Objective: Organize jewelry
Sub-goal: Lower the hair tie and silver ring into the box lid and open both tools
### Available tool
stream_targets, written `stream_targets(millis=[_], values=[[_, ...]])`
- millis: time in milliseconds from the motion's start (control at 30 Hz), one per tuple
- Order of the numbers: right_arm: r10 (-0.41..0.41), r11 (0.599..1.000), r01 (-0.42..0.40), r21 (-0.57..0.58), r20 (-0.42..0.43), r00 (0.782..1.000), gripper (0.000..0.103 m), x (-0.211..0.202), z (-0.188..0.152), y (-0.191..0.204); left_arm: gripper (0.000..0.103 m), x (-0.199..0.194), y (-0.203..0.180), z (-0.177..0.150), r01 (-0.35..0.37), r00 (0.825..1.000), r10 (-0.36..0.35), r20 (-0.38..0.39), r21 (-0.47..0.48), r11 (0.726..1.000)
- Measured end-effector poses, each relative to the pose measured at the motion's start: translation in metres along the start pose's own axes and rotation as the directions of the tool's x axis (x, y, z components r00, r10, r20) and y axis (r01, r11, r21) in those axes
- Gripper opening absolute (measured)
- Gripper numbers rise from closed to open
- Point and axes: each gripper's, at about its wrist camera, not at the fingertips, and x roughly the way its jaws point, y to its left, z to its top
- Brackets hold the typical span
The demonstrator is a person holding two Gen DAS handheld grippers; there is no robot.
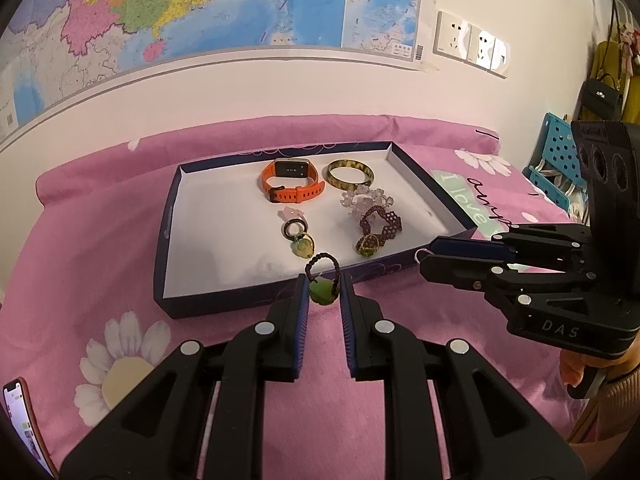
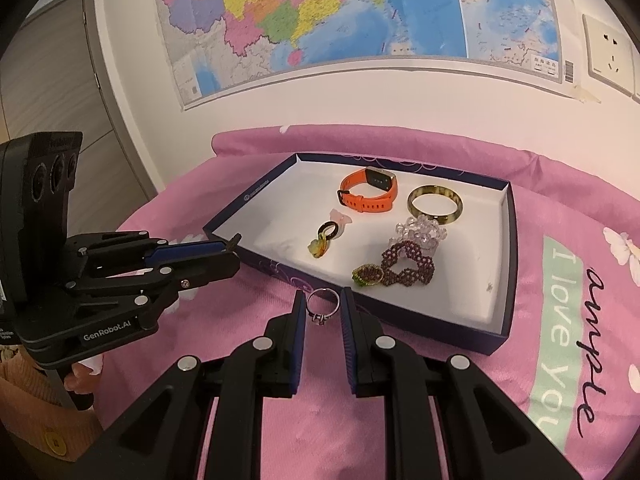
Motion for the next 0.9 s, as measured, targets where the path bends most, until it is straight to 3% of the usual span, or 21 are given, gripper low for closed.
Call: stream_targets(millis=[900], values=[[-0.023,0.999,0.024,0.031,-0.014,1.0,0.015,0.036,0.034,-0.033,0.016,0.036,0.012,0.033,-0.011,1.0,0.011,-0.01,-0.007,1.0]])
